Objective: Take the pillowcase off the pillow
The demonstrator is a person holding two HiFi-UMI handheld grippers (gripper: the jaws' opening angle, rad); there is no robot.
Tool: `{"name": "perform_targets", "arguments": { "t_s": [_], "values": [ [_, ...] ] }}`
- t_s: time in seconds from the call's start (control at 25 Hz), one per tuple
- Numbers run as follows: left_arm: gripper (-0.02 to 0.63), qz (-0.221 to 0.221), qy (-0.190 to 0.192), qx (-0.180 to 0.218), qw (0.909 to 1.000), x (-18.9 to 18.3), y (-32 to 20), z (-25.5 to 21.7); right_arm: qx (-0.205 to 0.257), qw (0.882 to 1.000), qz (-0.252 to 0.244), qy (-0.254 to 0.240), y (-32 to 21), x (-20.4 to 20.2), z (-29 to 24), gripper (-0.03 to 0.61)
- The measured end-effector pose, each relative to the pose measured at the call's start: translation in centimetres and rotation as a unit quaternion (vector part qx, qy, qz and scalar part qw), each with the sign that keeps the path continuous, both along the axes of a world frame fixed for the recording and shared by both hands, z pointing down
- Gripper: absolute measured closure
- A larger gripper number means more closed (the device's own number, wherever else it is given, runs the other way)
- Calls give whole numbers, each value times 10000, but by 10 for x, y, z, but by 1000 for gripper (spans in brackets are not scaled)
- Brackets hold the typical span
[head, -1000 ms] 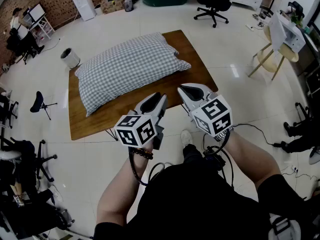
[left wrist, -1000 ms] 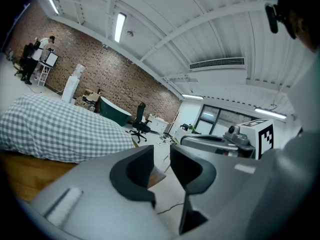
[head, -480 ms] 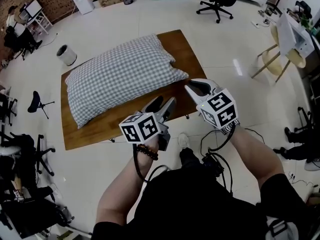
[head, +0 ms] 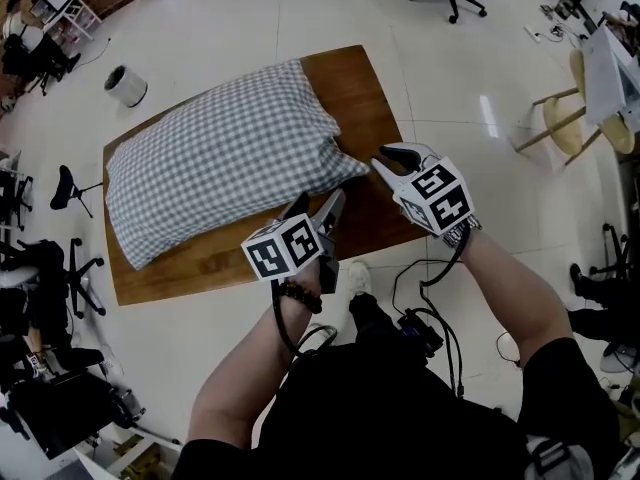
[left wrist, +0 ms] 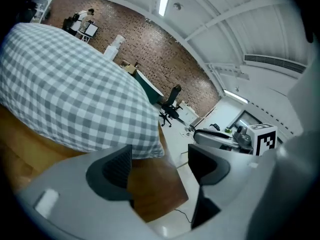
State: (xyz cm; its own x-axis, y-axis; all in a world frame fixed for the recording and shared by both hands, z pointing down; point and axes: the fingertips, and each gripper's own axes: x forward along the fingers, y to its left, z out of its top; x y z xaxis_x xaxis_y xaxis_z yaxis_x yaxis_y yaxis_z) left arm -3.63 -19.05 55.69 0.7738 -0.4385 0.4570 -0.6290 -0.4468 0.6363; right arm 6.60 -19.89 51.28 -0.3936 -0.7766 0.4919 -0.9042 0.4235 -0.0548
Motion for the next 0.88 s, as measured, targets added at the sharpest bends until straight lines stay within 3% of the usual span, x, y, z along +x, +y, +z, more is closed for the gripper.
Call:
{"name": "perform_targets", "arguments": {
  "t_s": [0.28,0.48,0.76,0.88],
  "values": [
    [264,-441,-432,-217,9979,39,-59,28,-381,9963,-621,460,-87,51,77,478],
    [268,-588,-624,-347,9957,61,-87,48,-657,9895,-1207,443,-136,63,128,448],
    [507,-681,-571,-450,9950,47,-99,59,-964,9784,-1820,148,-168,44,178,437],
    [558,-638,-436,-489,9958,44,-97,58,-857,9757,-2014,95,-175,36,182,439]
  ]
}}
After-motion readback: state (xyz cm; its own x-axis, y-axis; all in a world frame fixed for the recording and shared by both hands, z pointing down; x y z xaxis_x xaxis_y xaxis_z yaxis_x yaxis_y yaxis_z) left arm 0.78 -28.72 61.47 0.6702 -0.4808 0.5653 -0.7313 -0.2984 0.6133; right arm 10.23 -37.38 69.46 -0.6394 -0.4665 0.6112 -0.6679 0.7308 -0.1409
